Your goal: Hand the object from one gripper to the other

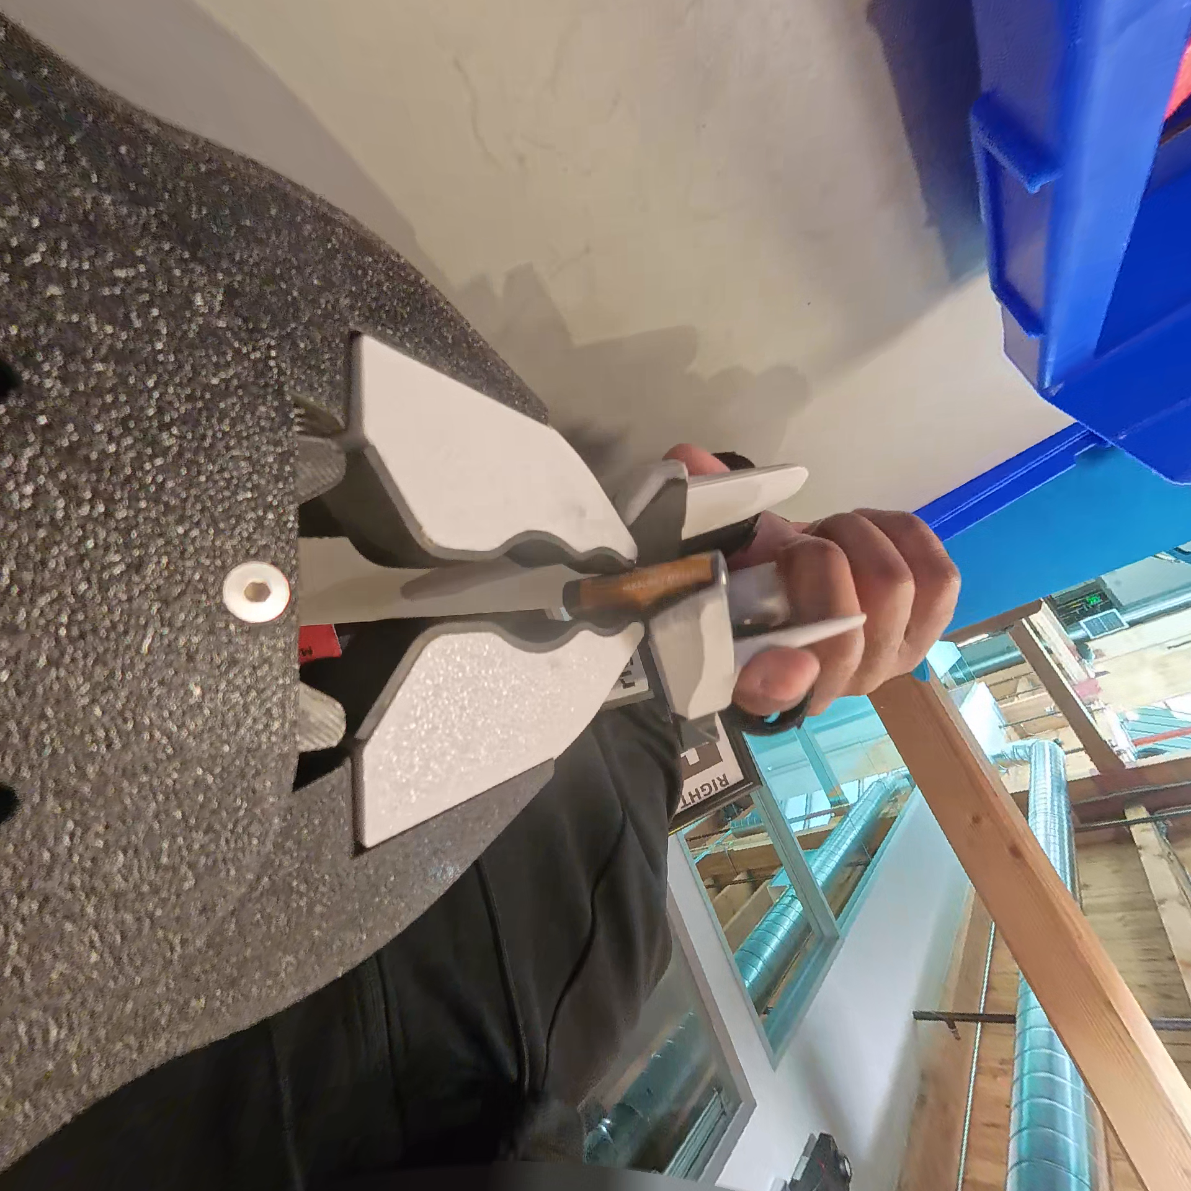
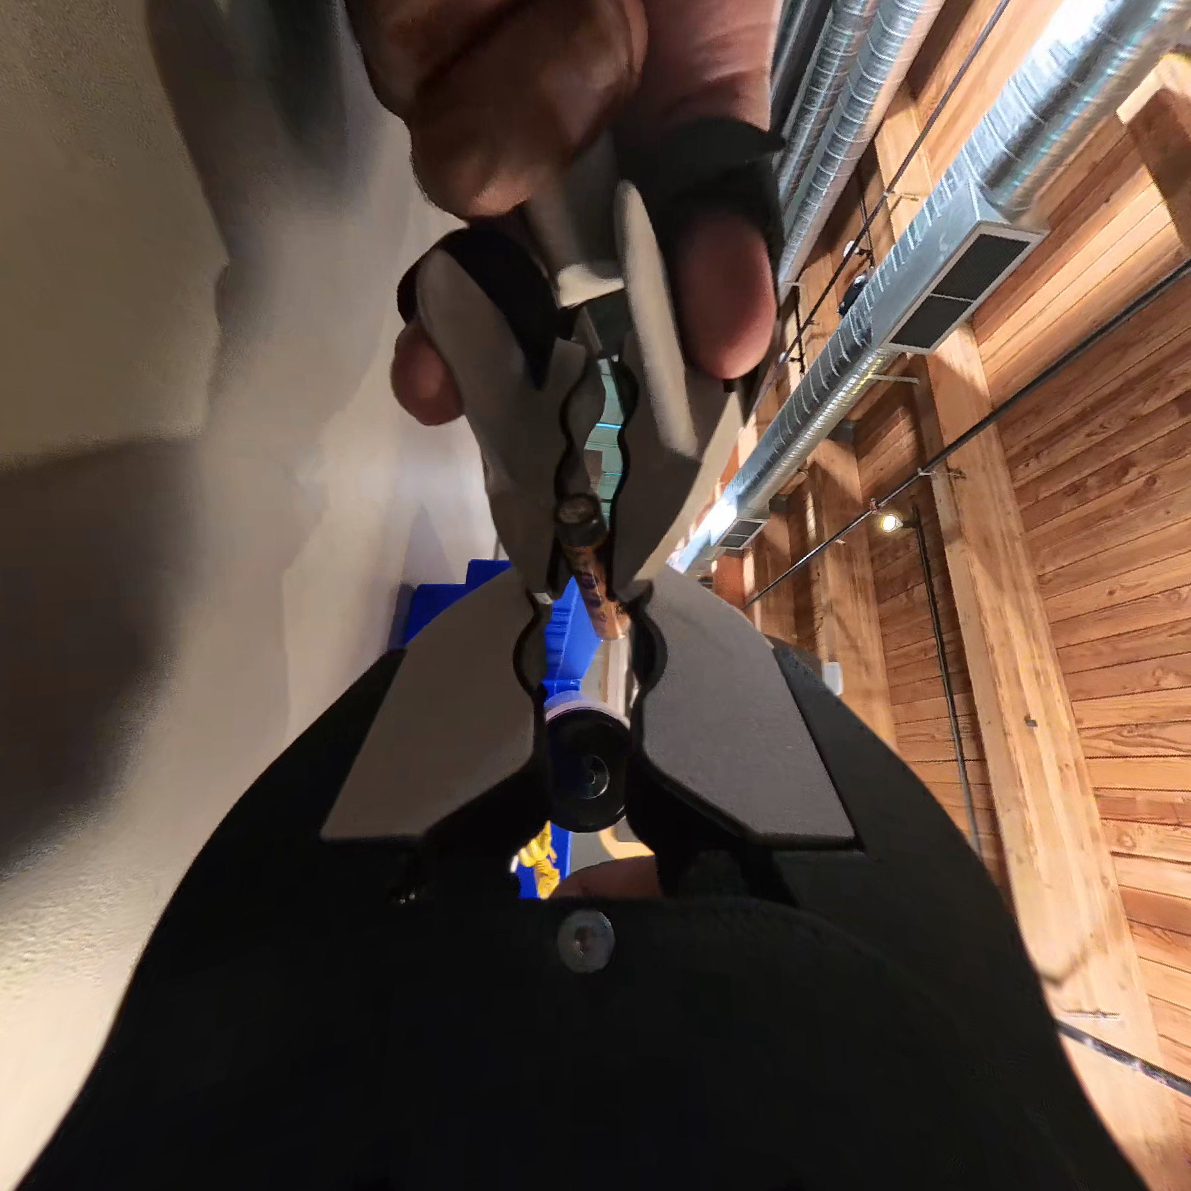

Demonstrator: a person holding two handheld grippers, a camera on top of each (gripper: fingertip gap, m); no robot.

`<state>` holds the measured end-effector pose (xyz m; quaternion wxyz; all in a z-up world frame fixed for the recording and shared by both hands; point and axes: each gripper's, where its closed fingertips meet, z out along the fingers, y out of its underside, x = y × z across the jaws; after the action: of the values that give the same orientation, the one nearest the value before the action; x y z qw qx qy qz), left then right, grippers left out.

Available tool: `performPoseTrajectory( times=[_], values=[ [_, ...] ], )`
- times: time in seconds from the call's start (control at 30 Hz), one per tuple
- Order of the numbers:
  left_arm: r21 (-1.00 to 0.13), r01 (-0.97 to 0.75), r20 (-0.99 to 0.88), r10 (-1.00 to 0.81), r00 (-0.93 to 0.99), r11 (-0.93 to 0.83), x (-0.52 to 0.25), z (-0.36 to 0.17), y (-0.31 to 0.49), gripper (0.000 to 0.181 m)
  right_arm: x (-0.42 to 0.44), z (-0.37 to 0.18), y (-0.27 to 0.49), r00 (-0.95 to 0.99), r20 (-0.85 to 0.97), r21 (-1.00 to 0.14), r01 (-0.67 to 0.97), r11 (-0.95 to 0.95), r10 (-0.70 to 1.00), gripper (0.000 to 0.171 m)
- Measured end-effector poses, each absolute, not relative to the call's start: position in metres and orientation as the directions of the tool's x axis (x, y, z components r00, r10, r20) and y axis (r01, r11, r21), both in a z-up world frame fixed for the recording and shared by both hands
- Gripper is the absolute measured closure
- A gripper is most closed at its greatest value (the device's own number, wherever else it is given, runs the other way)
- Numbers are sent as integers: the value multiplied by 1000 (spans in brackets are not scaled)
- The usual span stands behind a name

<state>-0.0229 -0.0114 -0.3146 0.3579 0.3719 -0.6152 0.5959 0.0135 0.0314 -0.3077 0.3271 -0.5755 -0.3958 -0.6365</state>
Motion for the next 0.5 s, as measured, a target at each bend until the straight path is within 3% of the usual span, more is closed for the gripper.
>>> performPoseTrajectory(
  times=[0.03, 0.1, 0.2, 0.33, 0.43, 0.5],
  values=[
    [-472, -881, 881, -40, -472, 10, -22, -315, -11, 166, 18, -308, 30, -96, 995, 99, 867, -489, 32, 160],
    [-519, -855, 852, -80, -517, -2, -16, -315, -9, 155, 26, -308, 28, 26, 1000, -19, 861, -509, 7, 161],
    [-704, -710, 699, -155, -699, 23, -11, -306, 0, 139, 40, -304, 23, 270, 959, -273, 806, -526, -84, 161],
    [-968, -217, 148, -413, -899, 126, 13, -294, 21, 130, 45, -307, 20, 622, 767, -612, 639, -466, -156, 160],
    [-939, 211, -321, -470, -822, 271, 14, -280, 24, 132, 35, -311, 24, 811, 571, -780, 486, -395, -129, 160],
    [-884, 341, -456, -435, -776, 319, 6, -281, 16, 130, 24, -314, 28, 885, 460, -842, 406, -355, -78, 160]
  ],
)
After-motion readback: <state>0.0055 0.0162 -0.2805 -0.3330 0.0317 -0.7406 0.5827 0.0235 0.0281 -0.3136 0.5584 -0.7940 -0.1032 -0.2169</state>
